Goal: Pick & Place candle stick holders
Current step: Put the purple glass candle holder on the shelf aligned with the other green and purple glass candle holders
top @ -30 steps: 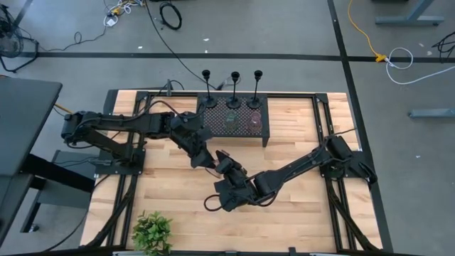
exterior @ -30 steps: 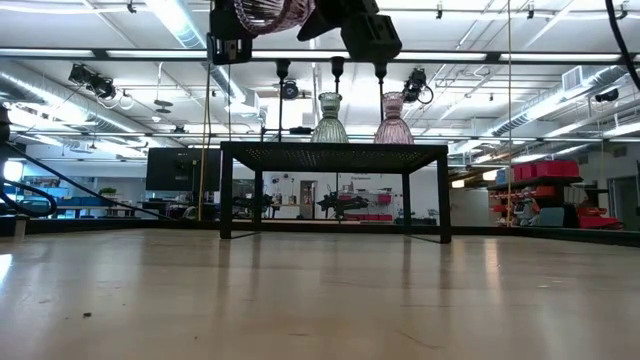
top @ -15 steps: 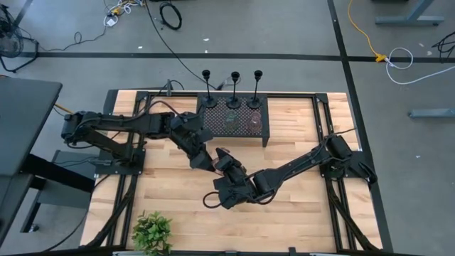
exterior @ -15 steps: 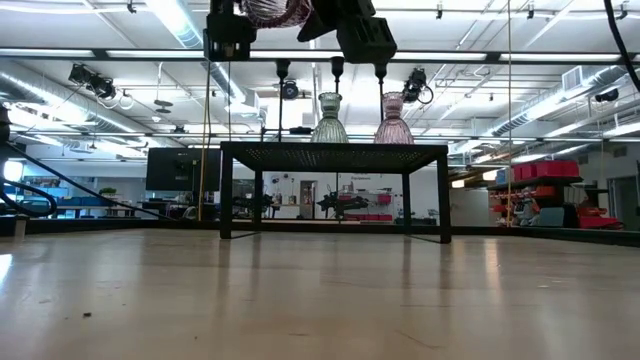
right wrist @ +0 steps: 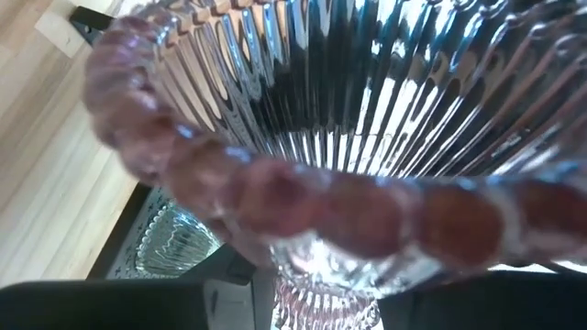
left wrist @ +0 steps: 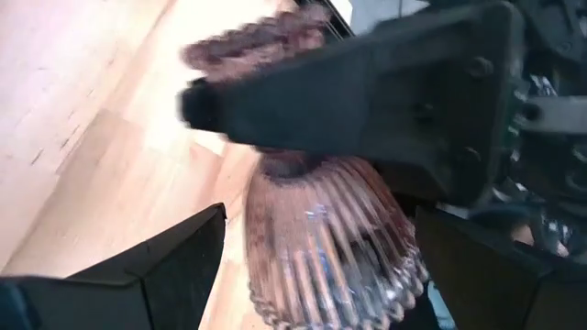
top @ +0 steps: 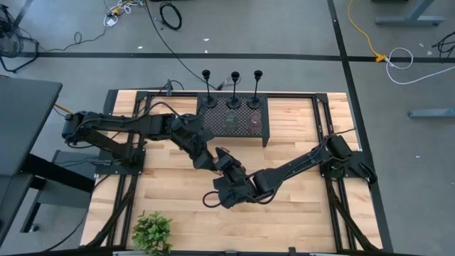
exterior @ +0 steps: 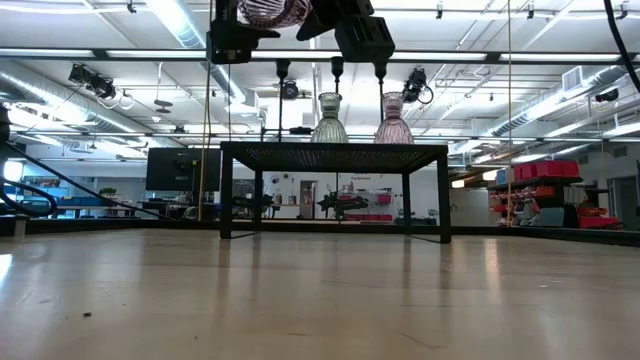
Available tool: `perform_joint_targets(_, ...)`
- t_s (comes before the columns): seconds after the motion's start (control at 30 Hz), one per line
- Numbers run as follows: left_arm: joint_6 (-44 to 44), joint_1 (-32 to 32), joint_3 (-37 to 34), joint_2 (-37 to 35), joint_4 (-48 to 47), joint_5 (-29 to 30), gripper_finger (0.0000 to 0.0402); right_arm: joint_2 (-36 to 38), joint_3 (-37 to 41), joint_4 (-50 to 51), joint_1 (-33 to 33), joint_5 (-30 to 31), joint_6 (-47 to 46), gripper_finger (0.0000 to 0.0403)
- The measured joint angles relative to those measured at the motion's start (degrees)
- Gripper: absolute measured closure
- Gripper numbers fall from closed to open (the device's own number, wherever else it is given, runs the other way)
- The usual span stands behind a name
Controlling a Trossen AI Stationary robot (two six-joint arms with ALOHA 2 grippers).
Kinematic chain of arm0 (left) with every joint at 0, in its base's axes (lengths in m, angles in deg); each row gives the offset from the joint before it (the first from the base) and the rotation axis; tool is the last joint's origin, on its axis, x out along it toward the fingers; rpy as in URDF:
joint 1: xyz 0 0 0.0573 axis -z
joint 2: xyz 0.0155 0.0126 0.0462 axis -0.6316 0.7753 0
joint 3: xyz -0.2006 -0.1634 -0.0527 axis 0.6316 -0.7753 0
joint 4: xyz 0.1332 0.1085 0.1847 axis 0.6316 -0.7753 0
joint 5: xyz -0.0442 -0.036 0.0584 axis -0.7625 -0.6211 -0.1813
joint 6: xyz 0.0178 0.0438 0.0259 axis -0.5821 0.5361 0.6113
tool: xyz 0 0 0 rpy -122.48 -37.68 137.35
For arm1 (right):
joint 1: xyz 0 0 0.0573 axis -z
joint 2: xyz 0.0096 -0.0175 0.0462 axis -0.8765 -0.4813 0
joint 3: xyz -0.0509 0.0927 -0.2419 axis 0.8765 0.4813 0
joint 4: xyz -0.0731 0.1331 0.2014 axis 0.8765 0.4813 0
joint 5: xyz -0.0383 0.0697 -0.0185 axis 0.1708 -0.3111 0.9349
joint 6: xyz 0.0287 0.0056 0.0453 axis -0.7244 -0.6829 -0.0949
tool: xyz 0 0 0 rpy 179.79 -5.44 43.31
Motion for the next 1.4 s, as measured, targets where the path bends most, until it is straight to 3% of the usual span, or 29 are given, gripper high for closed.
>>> perform_joint_targets(0.33,-1.83,0.46,0.07,2.82,4.25,-3.7,0.0048,0.0,-1.15,0.34,-0.9,0.33,0.41,0.0278)
perform_joint_targets(0.43,-1.96,0.46,0.07,3.95,5.83,-6.23,0.007,0.0,-1.2,1.06,-1.19,0.6,0.03,0.0278)
perform_joint_targets(0.53,-1.7,0.43,0.05,4.35,5.9,-6.57,0.0121,0.0,-1.2,2.91,-1.2,0.37,-0.63,0.0278)
perform_joint_targets(0.87,0.19,0.35,0.07,4.33,5.34,-7.08,0.0123,0.0,-1.2,2.28,-1.09,1.63,0.25,0.0278)
perform_joint_targets(1.13,2.43,0.46,-0.02,4.05,4.99,-7.59,0.0131,0.22,-1.25,1.7,-0.77,5.09,-1.43,0.0174)
perform_joint_targets(1.4,5.64,0.47,-0.04,2.09,1.96,-6.14,0.0148,0.22,-1.25,2.14,-0.76,7.27,-5.1,0.0164)
